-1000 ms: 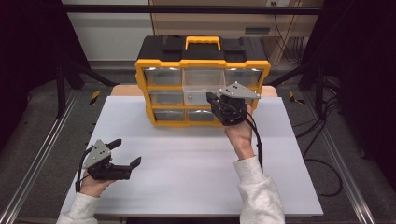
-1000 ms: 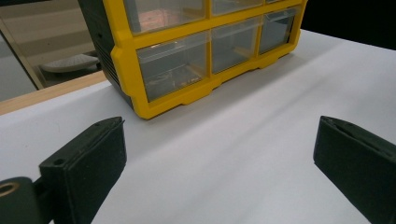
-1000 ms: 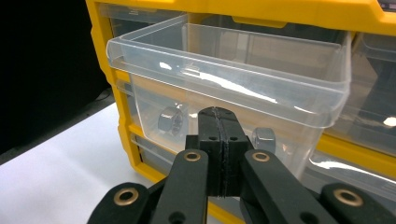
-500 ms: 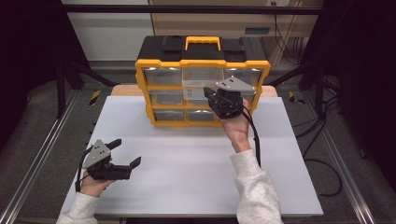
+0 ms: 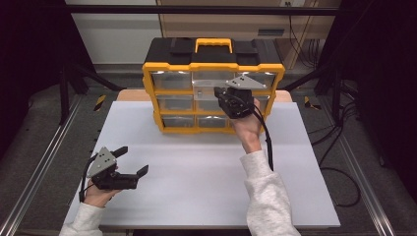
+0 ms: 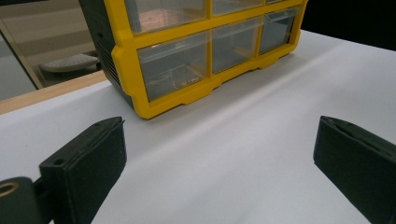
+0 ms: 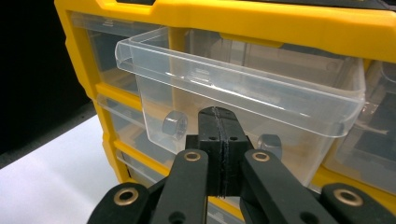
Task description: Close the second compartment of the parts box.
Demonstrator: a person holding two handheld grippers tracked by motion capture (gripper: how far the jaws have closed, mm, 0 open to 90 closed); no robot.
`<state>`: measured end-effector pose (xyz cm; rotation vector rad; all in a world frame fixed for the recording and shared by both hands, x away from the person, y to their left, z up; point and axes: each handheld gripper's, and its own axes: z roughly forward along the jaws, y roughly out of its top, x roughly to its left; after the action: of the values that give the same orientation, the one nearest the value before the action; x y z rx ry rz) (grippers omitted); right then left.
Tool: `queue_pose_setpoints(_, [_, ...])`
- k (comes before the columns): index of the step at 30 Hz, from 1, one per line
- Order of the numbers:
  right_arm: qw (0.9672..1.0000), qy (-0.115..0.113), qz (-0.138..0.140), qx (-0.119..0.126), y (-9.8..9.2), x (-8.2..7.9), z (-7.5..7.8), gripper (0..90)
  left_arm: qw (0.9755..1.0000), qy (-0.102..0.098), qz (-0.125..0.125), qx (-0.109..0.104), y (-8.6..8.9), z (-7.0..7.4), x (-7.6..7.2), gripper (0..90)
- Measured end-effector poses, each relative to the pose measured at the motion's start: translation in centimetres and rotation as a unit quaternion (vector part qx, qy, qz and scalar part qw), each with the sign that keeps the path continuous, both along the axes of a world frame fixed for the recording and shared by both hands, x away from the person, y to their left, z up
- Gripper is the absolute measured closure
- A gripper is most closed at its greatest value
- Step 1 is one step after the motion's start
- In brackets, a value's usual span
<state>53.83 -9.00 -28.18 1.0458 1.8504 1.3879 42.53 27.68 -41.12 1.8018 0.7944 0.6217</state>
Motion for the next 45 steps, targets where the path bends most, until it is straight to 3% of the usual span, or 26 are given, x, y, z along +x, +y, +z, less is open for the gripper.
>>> queue_pose_setpoints(45, [0.9998,-0.007,-0.02,-0.003,0.3,3.3,-0.2,90.0,1.0,0.002,-0.001,0.003,0.0,-0.1,0.1,2.0])
